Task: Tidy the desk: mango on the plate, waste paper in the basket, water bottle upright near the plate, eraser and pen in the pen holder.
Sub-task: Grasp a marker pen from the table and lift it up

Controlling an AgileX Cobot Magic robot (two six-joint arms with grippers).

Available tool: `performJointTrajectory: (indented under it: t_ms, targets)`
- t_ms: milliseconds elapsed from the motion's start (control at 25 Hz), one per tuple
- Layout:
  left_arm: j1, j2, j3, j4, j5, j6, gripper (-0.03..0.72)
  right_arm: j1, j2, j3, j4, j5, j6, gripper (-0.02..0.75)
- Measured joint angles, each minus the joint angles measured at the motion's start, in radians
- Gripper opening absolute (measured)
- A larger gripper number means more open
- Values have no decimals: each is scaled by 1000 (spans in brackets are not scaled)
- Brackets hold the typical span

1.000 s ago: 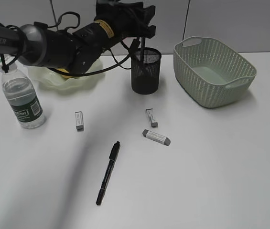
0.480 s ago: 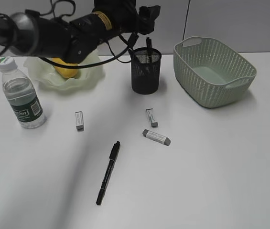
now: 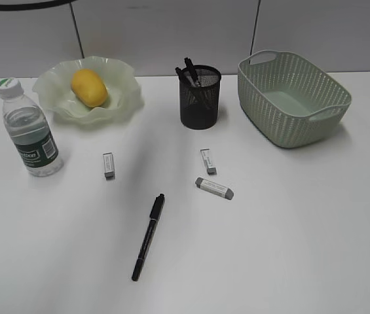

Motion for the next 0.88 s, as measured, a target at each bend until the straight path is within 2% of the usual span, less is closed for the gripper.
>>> performJointTrajectory:
  t_ms: [160, 280, 480, 680, 760, 880]
  targets:
    - [59, -76, 0, -26, 300, 71, 543, 0, 0, 0, 0, 0, 0, 421]
    - [137, -109, -1, -86, 525, 138, 536, 0, 0, 0, 0, 0, 0, 421]
    - [324, -152, -1, -225, 789, 232, 536, 0, 0, 0, 0, 0, 0, 421]
    - [496, -256, 44, -293, 841, 258, 536, 0, 0, 0, 0, 0, 0, 421]
    - [530, -332, 121, -309, 844, 272, 536, 0, 0, 0, 0, 0, 0, 421]
    - [540, -480, 295, -324, 846, 297, 536, 0, 0, 0, 0, 0, 0, 421]
